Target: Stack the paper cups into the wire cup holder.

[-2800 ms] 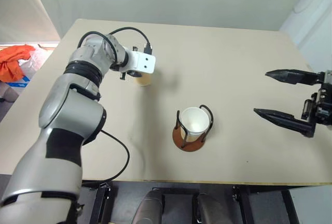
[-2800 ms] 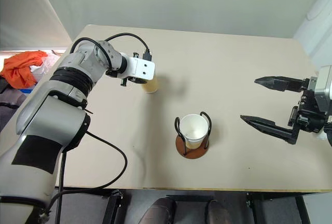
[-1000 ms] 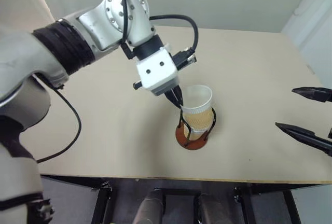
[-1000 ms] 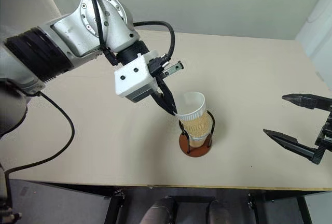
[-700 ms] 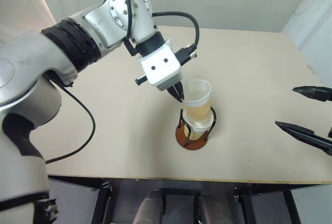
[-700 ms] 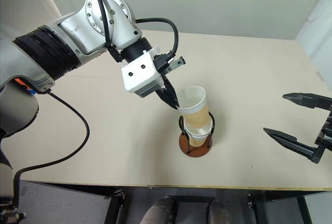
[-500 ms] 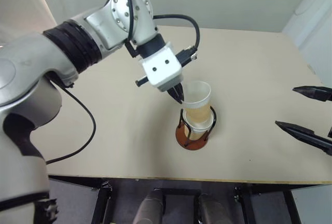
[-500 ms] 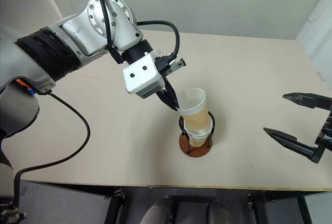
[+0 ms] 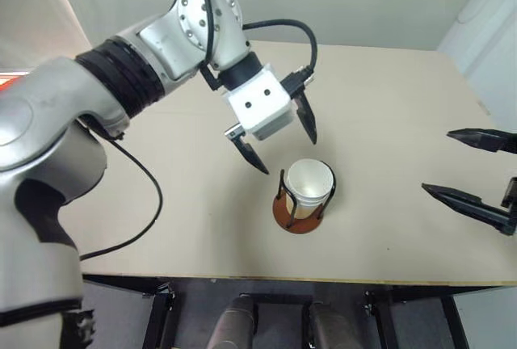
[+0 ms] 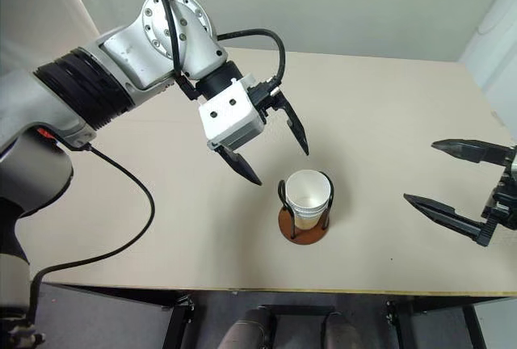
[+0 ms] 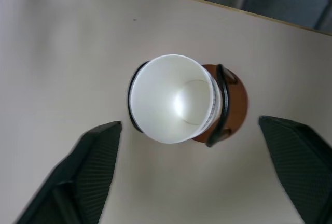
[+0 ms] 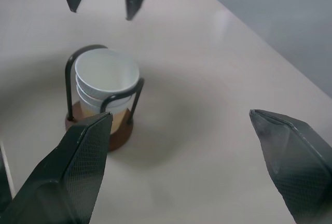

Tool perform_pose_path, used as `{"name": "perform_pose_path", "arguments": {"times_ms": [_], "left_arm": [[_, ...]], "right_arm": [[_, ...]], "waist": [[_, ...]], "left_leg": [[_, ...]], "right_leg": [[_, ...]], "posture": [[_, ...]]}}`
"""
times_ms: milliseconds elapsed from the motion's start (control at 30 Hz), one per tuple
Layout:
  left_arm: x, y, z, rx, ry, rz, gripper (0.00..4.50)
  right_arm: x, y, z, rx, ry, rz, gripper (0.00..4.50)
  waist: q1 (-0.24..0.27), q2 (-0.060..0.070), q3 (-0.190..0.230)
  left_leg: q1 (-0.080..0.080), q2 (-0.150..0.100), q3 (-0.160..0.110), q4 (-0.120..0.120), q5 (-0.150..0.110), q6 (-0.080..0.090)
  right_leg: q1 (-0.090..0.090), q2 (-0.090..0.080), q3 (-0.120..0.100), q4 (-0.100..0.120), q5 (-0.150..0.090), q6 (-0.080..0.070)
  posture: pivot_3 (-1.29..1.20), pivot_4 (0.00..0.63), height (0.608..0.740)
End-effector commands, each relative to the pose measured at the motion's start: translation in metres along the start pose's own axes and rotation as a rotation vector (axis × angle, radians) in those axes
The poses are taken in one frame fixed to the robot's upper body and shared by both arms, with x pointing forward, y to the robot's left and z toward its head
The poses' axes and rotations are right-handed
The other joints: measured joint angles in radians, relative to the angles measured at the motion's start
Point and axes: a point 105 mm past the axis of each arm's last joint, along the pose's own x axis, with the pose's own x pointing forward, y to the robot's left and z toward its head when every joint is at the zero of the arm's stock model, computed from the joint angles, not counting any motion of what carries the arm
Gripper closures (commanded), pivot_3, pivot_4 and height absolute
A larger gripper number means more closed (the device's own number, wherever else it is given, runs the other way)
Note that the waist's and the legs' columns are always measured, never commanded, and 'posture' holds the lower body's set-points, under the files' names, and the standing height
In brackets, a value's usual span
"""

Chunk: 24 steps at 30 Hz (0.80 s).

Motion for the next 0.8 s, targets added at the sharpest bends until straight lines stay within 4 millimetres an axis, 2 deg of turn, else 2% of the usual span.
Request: {"name": "perform_pose_path", "arguments": {"times_ms": [33,100,133,233,367,467,633,700,800], "left_arm": [[-0.020,-0.003,-0.004,-0.125,-0.042,0.110,0.01],[-0.033,-0.021,-0.014,-0.282,-0.099,0.201,0.01],[-0.041,-0.033,-0.019,-0.375,-0.129,0.253,0.01],[-0.061,-0.072,-0.033,-0.623,-0.178,0.378,0.01],[-0.069,-0.120,-0.034,-0.888,-0.253,0.539,0.01],[-0.069,-0.161,-0.038,-1.095,-0.269,0.666,0.01],[-0.066,-0.204,-0.039,-1.262,-0.201,0.799,0.01],[-0.067,-0.213,-0.033,-1.285,-0.189,0.841,0.01],[-0.072,-0.221,-0.027,-1.299,-0.167,0.897,0.01]], "right_arm": [[0.010,-0.008,0.003,-0.034,-0.030,0.048,0.00],[0.018,-0.014,0.000,-0.032,-0.037,0.081,0.00],[0.022,-0.018,-0.004,-0.028,-0.027,0.092,0.00],[0.027,-0.027,-0.013,-0.019,-0.011,0.126,0.00],[0.030,-0.039,-0.025,0.003,-0.009,0.156,0.00],[0.036,-0.051,-0.041,0.035,0.009,0.164,0.00],[0.027,-0.078,-0.064,0.044,0.057,0.085,0.00],[0.024,-0.086,-0.067,0.040,0.061,0.063,0.00],[0.022,-0.092,-0.069,0.036,0.062,0.058,0.00]], "waist": [[-0.008,0.001,-0.001],[-0.016,0.003,-0.001],[-0.018,0.003,-0.001],[-0.025,0.005,-0.002],[-0.025,0.006,-0.003],[-0.019,0.006,-0.003],[-0.013,0.005,-0.003],[-0.014,0.005,-0.003],[-0.017,0.005,-0.003]], "left_leg": [[0.000,0.000,0.000,0.000,0.001,-0.001],[0.001,0.001,0.001,-0.001,0.003,-0.005],[0.001,0.002,0.001,-0.001,0.009,-0.012],[0.001,0.003,0.002,-0.004,0.012,-0.012],[0.000,0.003,0.001,-0.006,0.013,-0.014],[0.000,0.003,0.000,-0.006,0.013,-0.014],[0.002,0.003,-0.002,-0.006,0.014,-0.017],[0.002,0.003,-0.002,-0.007,0.016,-0.018],[0.003,0.004,-0.002,-0.007,0.017,-0.019]], "right_leg": [[0.000,0.000,0.000,0.000,0.000,0.000],[-0.001,0.001,0.000,0.000,0.000,0.000],[-0.001,0.002,0.001,0.000,0.000,0.000],[-0.003,0.004,0.000,0.000,0.000,0.000],[-0.004,0.005,0.000,-0.002,-0.001,-0.001],[-0.004,0.004,0.000,-0.002,-0.002,-0.001],[-0.003,0.004,-0.002,0.001,-0.001,-0.006],[-0.004,0.004,-0.002,0.003,0.000,-0.008],[-0.005,0.005,-0.003,0.006,-0.004,-0.021]], "posture": [[0.00,0.150,0.740],[0.00,0.150,0.740],[0.00,0.150,0.740],[0.00,0.150,0.740],[0.00,0.150,0.740],[0.00,0.150,0.740],[0.00,0.150,0.740],[0.00,0.150,0.740],[0.00,0.150,0.740]]}}
